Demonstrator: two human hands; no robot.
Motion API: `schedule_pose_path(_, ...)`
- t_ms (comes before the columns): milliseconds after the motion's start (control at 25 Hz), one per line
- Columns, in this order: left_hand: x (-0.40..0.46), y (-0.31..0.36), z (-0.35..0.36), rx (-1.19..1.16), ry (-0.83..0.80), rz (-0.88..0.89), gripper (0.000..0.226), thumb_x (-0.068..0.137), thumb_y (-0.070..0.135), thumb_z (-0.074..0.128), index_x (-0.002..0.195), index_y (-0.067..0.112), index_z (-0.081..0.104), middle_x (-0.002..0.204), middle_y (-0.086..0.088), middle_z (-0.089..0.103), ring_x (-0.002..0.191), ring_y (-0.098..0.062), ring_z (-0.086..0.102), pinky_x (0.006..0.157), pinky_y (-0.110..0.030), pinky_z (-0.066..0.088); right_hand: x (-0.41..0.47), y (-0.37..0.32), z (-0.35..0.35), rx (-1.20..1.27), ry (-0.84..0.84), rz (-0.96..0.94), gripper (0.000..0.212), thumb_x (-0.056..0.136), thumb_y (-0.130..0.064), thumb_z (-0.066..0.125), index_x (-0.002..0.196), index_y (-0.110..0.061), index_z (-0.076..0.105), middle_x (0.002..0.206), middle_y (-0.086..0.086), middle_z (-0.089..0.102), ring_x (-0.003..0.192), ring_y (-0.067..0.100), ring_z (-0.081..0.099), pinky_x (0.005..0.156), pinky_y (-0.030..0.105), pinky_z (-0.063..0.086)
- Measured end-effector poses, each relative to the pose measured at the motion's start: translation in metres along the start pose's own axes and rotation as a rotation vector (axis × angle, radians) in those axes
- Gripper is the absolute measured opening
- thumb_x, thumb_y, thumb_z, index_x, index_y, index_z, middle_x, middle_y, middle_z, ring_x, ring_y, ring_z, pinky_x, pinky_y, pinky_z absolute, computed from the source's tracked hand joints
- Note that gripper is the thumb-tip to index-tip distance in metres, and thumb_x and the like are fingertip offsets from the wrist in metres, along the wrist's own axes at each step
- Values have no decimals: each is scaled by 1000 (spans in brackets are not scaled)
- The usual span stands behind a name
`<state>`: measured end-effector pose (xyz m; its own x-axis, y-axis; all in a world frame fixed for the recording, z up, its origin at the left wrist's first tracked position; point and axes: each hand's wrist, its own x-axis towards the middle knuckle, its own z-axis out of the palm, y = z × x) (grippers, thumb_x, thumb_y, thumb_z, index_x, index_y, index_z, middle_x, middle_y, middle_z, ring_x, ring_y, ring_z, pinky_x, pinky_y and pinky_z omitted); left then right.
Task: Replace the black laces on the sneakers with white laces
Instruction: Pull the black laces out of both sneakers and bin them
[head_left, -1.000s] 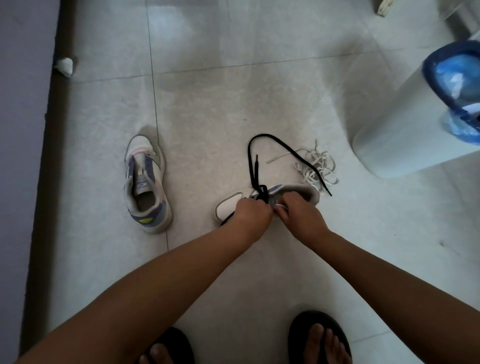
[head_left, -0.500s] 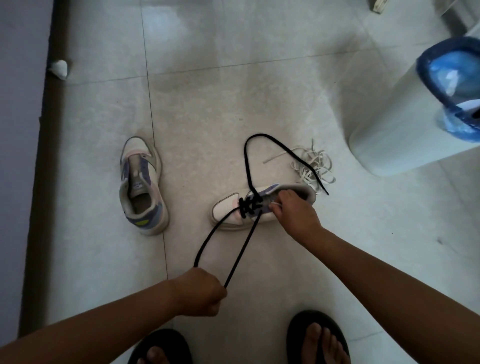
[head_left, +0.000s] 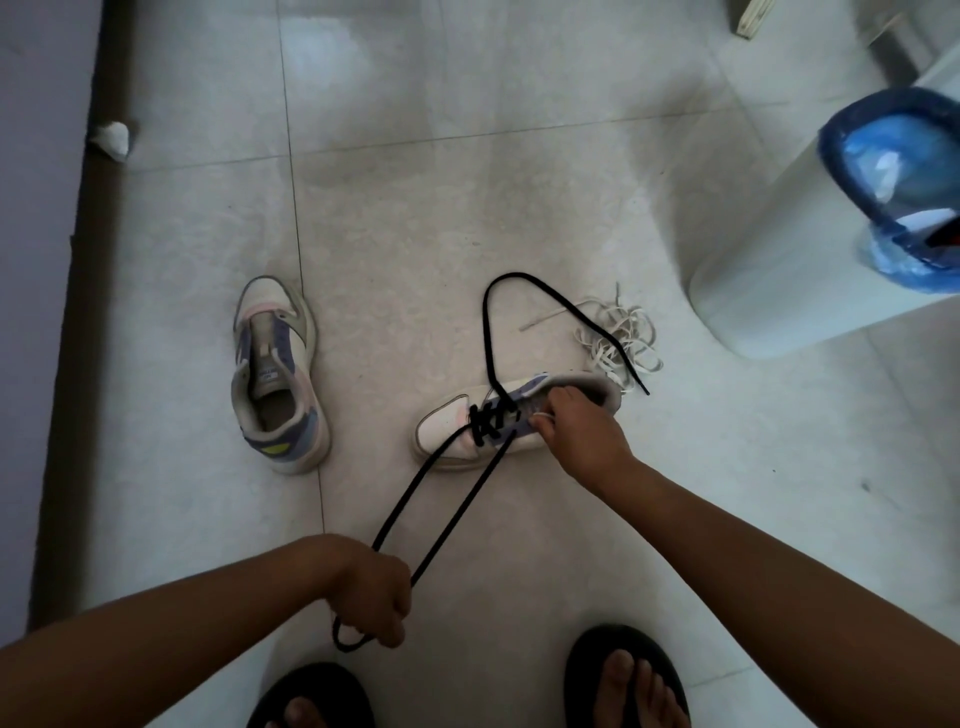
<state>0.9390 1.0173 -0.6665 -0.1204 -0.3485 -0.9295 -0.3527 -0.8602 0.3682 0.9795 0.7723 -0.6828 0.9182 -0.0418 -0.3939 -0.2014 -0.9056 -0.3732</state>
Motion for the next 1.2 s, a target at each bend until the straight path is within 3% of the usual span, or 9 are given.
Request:
schedule_pose_path(80, 1, -3, 9, 58, -42, -35, 16, 89, 28, 53, 80, 17, 62, 80, 2, 56, 62, -9, 50, 56, -23, 38, 1, 0, 2, 8, -3, 12, 25, 96, -27, 48, 107, -6, 51, 113, 12, 56, 98, 31, 57, 68, 31, 36)
schedule_pose_path(200, 4, -8, 38, 297, -120, -66, 34, 95, 27, 46, 116, 5, 61, 118, -14, 62, 102, -27, 61, 72, -29, 45, 5, 4, -2, 29, 36, 87, 23, 95, -24, 48, 105, -4, 52, 109, 15, 61, 101, 33, 58, 74, 33, 40)
schedule_pose_path(320, -4, -18, 39, 200, 437, -116, 31, 90, 38, 52, 103, 13, 64, 111, -9, 64, 101, -23, 61, 79, -28, 47, 4, 3, -10, 109, 74, 194, 19, 94, -22, 49, 97, -4, 56, 98, 16, 65, 90, 31, 63, 77, 35, 47)
schedule_pose_path(440, -19, -20, 0, 303, 1027, -260, 29, 90, 46, 52, 95, 20, 62, 96, 0, 67, 85, -15, 66, 60, -21, 41, -17, -23, -4, 430, 15, 328, 18, 89, -24, 54, 75, -13, 58, 68, 6, 65, 50, 19, 64, 48, 29, 51)
schedule_pose_path(600, -18, 1, -37, 130, 1127, -317, 43, 95, 56, 29, 99, 20, 53, 105, -2, 64, 97, -22, 63, 67, -30, 39, -38, -42, -8, 770, -199, 233, 18, 90, -21, 58, 77, -10, 64, 65, 2, 68, 46, 14, 61, 41, 24, 49)
schedule_pose_path(680, -11, 18, -40, 94, 1128, -261, 42, 95, 55, 28, 100, 20, 51, 105, -3, 64, 95, -24, 62, 68, -32, 42, -28, -28, -17, 465, -3, 83, 11, 90, -19, 57, 97, -15, 64, 86, 5, 67, 75, 19, 64, 61, 35, 54)
schedule_pose_path(800, 9, 44, -39, 33, 1071, -225, 42, 95, 53, 34, 114, 16, 42, 112, -4, 60, 98, -26, 61, 67, -30, 37, -6, -2, -14, -211, 0, -137, 45, 87, -17, 57, 131, -19, 46, 126, 7, 45, 113, 27, 45, 86, 36, 43)
schedule_pose_path(1040, 17, 29, -54, -64, 1015, -285, 27, 96, 24, 42, 119, 10, 41, 114, -10, 58, 99, -31, 60, 66, -32, 37, -4, -4, 13, -183, 89, -364, 25, 63, -4, 75, 85, 3, 66, 98, 25, 61, 89, 43, 60, 72, 44, 47)
schedule_pose_path(1200, 9, 22, -65, 189, 954, -291, 30, 95, 17, 45, 125, 15, 47, 121, -10, 51, 106, -30, 56, 74, -35, 41, -2, 12, -4, -303, 15, -241, 22, 76, -26, 62, 87, -8, 64, 98, 14, 63, 99, 33, 54, 77, 37, 40)
